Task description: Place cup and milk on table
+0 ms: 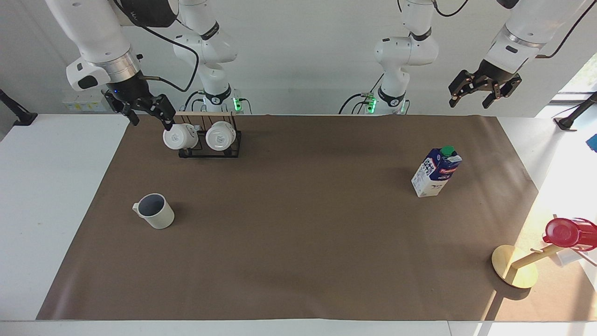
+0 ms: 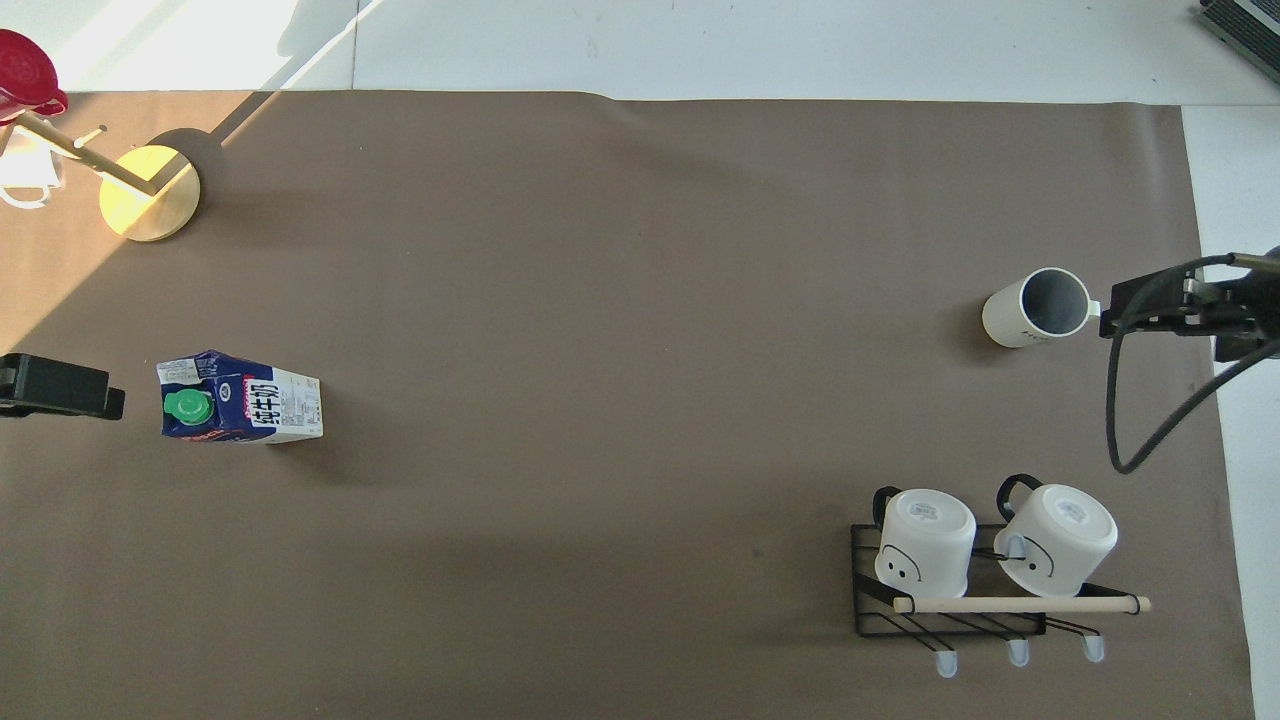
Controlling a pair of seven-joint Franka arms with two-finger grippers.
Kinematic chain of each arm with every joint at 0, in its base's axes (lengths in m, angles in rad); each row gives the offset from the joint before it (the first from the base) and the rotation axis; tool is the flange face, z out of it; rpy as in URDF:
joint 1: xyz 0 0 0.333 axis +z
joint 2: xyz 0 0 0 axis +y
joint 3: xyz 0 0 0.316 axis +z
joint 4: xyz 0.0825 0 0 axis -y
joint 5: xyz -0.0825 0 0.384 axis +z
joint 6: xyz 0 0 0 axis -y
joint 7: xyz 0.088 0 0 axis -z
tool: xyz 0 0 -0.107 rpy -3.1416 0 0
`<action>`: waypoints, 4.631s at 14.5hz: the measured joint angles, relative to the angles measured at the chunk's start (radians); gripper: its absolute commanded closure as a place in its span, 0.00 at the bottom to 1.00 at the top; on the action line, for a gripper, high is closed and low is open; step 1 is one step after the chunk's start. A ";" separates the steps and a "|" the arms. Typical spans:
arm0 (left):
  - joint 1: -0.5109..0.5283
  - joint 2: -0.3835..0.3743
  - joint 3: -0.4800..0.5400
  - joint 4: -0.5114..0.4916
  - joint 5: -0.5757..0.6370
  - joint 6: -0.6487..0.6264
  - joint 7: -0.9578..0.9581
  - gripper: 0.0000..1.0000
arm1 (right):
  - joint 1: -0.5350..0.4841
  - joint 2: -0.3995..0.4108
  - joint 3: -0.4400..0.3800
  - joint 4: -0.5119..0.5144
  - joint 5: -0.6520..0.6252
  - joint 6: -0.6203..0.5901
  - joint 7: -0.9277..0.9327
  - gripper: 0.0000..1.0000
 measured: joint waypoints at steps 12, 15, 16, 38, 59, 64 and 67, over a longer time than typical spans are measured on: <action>0.000 0.000 0.000 0.000 0.000 0.000 0.000 0.00 | 0.000 0.000 0.000 0.000 0.000 0.000 0.000 0.00; 0.000 0.000 0.000 0.000 0.000 0.000 0.000 0.00 | 0.000 0.000 0.000 0.000 0.000 0.000 0.000 0.00; 0.000 0.000 0.000 0.000 0.000 0.000 0.000 0.00 | 0.000 0.000 0.000 0.000 0.000 0.000 0.000 0.00; 0.004 0.000 0.005 0.000 0.001 -0.002 0.000 0.00 | 0.000 0.000 -0.001 0.001 0.000 -0.020 0.000 0.00; 0.004 0.000 0.004 0.000 0.001 -0.002 0.000 0.00 | -0.054 0.166 -0.004 -0.141 -0.002 0.378 -0.160 0.00; 0.004 0.000 0.004 0.000 0.001 -0.002 0.000 0.00 | -0.050 0.210 -0.001 -0.266 -0.002 0.591 -0.161 0.00; 0.004 0.000 0.004 0.000 0.001 -0.002 0.000 0.00 | -0.050 0.261 -0.001 -0.273 -0.002 0.661 -0.161 0.00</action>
